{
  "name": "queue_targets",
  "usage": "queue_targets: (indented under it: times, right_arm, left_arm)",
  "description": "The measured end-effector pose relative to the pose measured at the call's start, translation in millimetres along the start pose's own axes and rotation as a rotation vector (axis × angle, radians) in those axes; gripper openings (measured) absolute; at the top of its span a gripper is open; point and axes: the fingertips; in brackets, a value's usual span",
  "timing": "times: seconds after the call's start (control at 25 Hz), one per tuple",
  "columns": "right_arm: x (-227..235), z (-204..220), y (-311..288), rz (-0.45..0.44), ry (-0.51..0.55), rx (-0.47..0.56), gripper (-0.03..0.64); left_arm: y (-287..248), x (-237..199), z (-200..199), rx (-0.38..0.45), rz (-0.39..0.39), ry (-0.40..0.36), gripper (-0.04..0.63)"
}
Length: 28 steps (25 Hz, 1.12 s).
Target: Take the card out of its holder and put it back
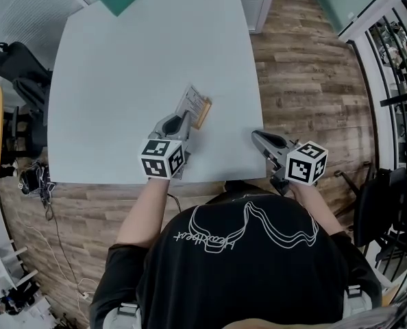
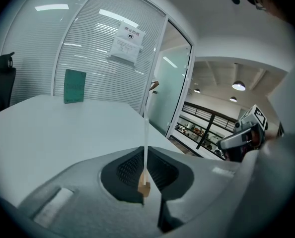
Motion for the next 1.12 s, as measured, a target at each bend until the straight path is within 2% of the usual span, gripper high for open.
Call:
queue_targets:
  times: [0.24,0.44,0.64,0.8,0.96,1.12]
  right_arm:
    - [6,-2,-7,-0.009,-0.006,-0.014,0.009]
    - [9,-1,-14,-0.025,-0.008,-0.038,0.009]
    - [16,-6,-21,-0.037,-0.003,-0.063,0.009]
    - [18,-16,-33,-0.055,0.042,-0.065,0.009]
    - [9,-28,-38,-0.071,0.097,-0.054,0.009]
    - [-16,-29,-31,-0.079,0.142,-0.017,0.009]
  left_arm:
    - [-7,-2,11,-0.030,-0.009,0.005,0.025]
    - [-15,-2,29,-0.096,-0.025,0.014,0.025]
    - [-16,-2,31,-0.110,-0.021,0.036,0.025]
    - [-15,-5,27,-0.103,-0.002,0.067,0.026]
    - [-12,-3,25,-0.066,0.023,0.116,0.102]
    - [6,2,25,-0.032,0.043,0.126,0.142]
Point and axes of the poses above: the fingertips, and each gripper's own axes: y backward along the fingers, x to its right, z out of its underside, and after that the axes turned 10 degrees about z, right-handed
